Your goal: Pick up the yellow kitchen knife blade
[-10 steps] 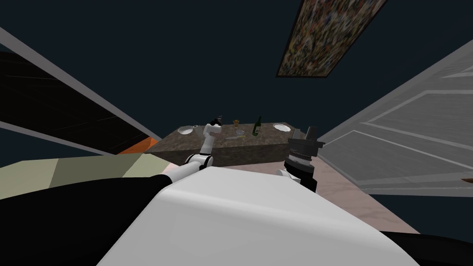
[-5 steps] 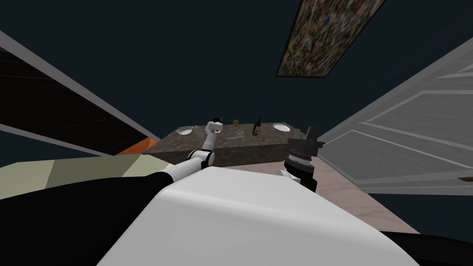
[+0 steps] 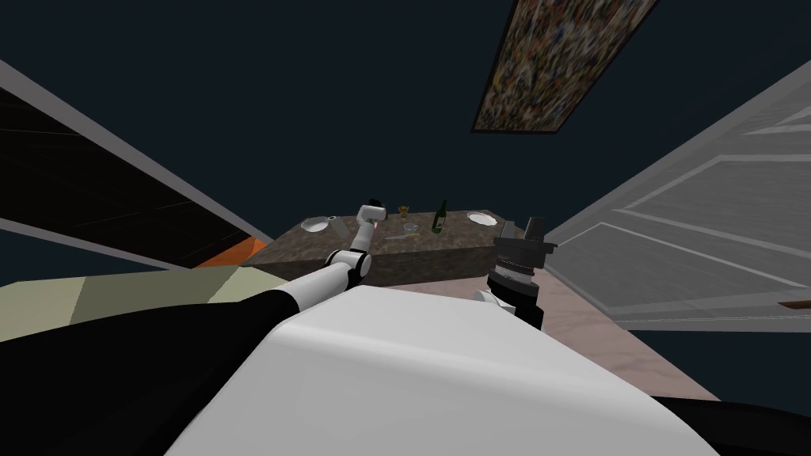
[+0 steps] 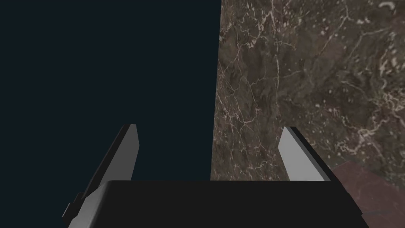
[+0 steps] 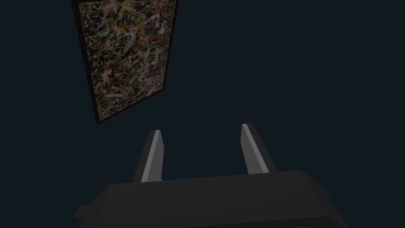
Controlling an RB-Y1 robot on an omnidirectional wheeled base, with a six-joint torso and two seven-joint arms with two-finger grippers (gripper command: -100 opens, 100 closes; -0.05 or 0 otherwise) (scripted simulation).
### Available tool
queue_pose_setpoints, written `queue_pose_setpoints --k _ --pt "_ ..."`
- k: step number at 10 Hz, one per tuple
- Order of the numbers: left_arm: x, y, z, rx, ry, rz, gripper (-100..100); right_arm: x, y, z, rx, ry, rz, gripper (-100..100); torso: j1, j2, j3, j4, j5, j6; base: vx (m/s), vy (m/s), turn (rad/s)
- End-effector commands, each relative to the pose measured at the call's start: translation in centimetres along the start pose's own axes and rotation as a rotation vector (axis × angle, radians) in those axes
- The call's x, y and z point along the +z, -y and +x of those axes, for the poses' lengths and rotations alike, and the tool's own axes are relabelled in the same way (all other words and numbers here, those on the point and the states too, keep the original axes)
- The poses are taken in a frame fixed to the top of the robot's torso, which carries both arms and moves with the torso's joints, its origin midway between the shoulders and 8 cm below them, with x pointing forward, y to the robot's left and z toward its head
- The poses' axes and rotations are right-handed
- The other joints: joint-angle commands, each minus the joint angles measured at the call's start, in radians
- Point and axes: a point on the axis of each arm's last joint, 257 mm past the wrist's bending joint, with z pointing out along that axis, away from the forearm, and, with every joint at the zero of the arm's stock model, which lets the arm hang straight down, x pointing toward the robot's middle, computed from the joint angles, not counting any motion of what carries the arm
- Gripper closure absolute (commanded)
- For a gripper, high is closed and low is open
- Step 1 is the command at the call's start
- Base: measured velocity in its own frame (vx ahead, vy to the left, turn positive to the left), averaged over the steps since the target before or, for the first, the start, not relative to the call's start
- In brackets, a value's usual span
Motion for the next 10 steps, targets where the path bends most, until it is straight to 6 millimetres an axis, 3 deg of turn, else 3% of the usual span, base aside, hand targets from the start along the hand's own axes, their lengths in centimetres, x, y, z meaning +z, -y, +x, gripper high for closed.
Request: queue_pose_setpoints --k 1,2,4,5,6,7,8,9,10 --pt "0.3 -1.4 0.0 -0.004 0.006 -0.054 -100 0.0 0.0 0.0 0.0 0.0 0.0 0 0.0 0.0 0.0 0.0 0.0 0.0 0.009 -0.001 0.0" --pt "0.3 -1.2 1.2 -0.03 -0.012 -0.089 -100 0.0 0.0 0.0 0.0 0.0 0.0 0 0.0 0.001 0.0 0.0 0.0 0.0 0.014 0.0 -0.016" --pt "0.7 -3.1 1.0 -0.029 -0.001 -0.146 -100 0.0 0.0 0.0 0.0 0.0 0.0 0 0.0 0.0 0.0 0.0 0.0 0.0 0.012 -0.002 -0.01" --pt "0.5 -3.0 2.4 -0.051 -0.018 -0.189 -100 0.0 0.0 0.0 0.0 0.0 0.0 0 0.0 0.001 0.0 0.0 0.0 0.0 0.013 -0.005 -0.025" --pt "0.8 -4.6 2.1 -0.051 -0.009 -0.232 -100 0.0 0.0 0.0 0.0 0.0 0.0 0 0.0 0.001 0.0 0.0 0.0 0.0 0.015 -0.005 -0.02" --pt "0.9 -4.9 2.0 -0.051 -0.008 -0.239 -100 0.0 0.0 0.0 0.0 0.0 0.0 0 0.0 0.001 0.0 0.0 0.0 0.0 0.007 -0.003 0.003" --pt "0.6 -5.3 3.3 -0.071 -0.021 -0.293 -100 0.0 0.0 0.0 0.0 0.0 0.0 0 0.0 0.001 0.0 0.0 0.0 0.0 0.012 -0.004 -0.024" --pt "0.8 -6.8 3.0 -0.07 -0.012 -0.33 -100 0.0 0.0 0.0 0.0 0.0 0.0 0 0.0 0.001 0.0 0.0 0.0 0.0 0.015 -0.003 -0.019" --pt "0.3 -6.4 4.4 -0.088 -0.029 -0.36 -100 0.0 0.0 0.0 0.0 0.0 0.0 0 0.0 0.001 0.0 0.0 0.0 0.0 0.016 -0.006 -0.026"
